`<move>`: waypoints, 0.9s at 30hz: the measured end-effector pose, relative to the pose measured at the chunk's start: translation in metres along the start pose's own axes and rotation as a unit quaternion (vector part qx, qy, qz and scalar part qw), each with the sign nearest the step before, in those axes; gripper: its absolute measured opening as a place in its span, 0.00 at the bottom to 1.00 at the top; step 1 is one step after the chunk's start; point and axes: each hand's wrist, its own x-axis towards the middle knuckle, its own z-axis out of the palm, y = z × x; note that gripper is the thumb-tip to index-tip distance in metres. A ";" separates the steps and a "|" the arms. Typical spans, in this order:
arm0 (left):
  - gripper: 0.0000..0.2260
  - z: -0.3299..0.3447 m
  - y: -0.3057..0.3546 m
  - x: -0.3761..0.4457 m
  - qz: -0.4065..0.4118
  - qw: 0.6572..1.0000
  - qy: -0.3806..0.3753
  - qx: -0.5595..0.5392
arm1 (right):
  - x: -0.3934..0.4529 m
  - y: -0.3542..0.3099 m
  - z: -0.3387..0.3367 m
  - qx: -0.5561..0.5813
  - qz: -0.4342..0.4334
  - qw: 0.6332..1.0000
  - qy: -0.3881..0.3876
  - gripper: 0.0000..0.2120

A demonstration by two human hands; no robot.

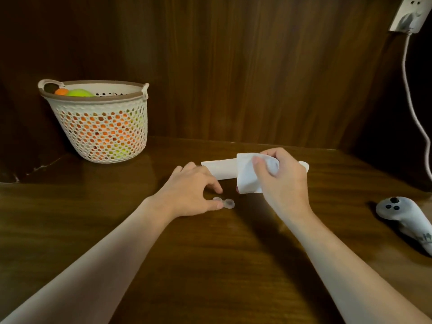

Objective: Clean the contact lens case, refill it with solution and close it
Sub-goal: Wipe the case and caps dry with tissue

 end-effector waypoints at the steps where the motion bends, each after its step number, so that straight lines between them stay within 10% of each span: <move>1: 0.13 0.001 -0.002 0.003 0.006 1.000 -0.001 -0.002 | 0.004 0.000 0.004 0.004 -0.004 1.000 0.005 0.03; 27: 0.11 0.026 -0.003 0.006 -0.106 0.882 0.253 -0.384 | 0.007 0.013 0.039 0.063 -0.030 0.989 -0.127 0.04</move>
